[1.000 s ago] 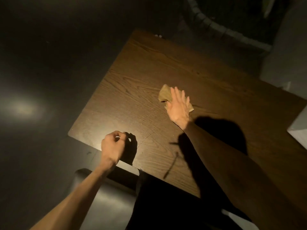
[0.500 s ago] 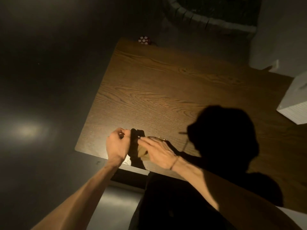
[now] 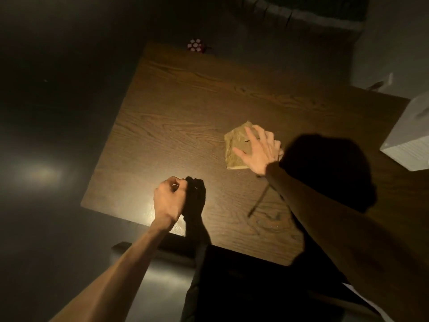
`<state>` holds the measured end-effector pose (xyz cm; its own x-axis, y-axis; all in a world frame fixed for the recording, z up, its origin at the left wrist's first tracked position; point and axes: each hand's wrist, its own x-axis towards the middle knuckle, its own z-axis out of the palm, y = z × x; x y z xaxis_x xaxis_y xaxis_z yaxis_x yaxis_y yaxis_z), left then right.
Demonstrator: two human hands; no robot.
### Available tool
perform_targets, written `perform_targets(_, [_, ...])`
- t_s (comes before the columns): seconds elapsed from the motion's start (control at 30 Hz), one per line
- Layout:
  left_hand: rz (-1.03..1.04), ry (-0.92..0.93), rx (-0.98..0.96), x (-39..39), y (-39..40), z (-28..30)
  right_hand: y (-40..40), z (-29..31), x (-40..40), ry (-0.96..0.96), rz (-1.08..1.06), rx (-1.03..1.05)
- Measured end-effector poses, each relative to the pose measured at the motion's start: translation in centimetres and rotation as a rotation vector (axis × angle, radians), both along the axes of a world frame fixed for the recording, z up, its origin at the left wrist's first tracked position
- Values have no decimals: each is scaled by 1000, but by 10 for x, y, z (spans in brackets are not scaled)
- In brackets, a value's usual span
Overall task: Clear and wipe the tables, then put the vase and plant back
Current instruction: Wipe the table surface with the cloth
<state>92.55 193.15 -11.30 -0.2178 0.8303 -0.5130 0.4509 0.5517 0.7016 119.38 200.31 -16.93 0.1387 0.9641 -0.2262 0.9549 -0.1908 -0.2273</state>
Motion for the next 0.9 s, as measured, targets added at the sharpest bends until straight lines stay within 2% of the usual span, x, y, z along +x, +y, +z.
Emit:
perform_targets(0.1, [63, 71, -7, 10, -20, -8, -27, -4, -33, 31, 99, 50])
perform_targets(0.2, [86, 118, -22, 26, -42, -12, -73, -2, -62, 157, 406, 65])
perform_targets(0.3, [79, 126, -20, 45, -60, -9, -110, -5, -72, 133, 750, 7])
perform_targets(0.37, [51, 133, -24, 59, -64, -5, -112, 2, -54, 95, 852, -2])
perform_targets(0.43, [11, 160, -40, 72, -65, -2, -102, 8, -21, 59, 800, 10])
perform_targets(0.57, [-120, 167, -95, 101, -72, 0, -90, 20, 68, 95, 404, -18])
perform_targets(0.7, [-296, 140, -154, 130, -91, 2, -125, 18, 122, 105, 76, -39])
perform_targets(0.8, [-492, 163, -184, 143, -107, 3, -174, 10, 99, 82, -132, -25])
perform_targets(0.9, [-719, 255, -164, 142, -108, 4, -216, 5, 43, 105, -75, 42])
